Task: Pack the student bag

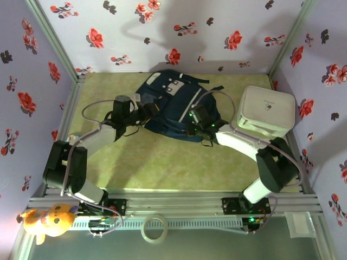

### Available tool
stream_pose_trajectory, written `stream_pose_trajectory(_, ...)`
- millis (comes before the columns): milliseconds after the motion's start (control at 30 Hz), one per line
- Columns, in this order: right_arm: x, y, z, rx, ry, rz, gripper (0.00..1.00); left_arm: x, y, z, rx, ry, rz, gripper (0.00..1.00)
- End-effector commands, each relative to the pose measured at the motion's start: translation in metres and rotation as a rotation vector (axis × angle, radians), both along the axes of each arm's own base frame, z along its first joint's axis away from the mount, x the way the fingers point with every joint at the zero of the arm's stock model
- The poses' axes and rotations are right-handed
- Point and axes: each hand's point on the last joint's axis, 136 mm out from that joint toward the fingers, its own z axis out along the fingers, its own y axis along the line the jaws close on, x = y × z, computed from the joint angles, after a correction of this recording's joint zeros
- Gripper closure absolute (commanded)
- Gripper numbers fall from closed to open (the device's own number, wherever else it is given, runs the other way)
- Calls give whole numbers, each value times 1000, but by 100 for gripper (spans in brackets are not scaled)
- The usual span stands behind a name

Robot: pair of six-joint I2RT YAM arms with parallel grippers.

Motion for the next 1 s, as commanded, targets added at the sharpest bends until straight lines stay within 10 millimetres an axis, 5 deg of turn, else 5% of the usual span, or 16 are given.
stream_pose_trajectory(0, 12, 57, 32, 124, -91, 131, 100, -6, 8, -8, -1, 34, 35, 40)
stream_pose_trajectory(300, 3, 111, 31, 195, -62, 239, 100, 2, -10, -13, -143, 62, 6, 48)
stream_pose_trajectory(800, -1, 107, 24, 185, -47, 223, 100, 8, -11, -38, -126, 117, 19, 63)
stream_pose_trajectory(967, 0, 99, 20, 146, -55, 207, 100, 11, -10, -37, -99, 102, 17, 86)
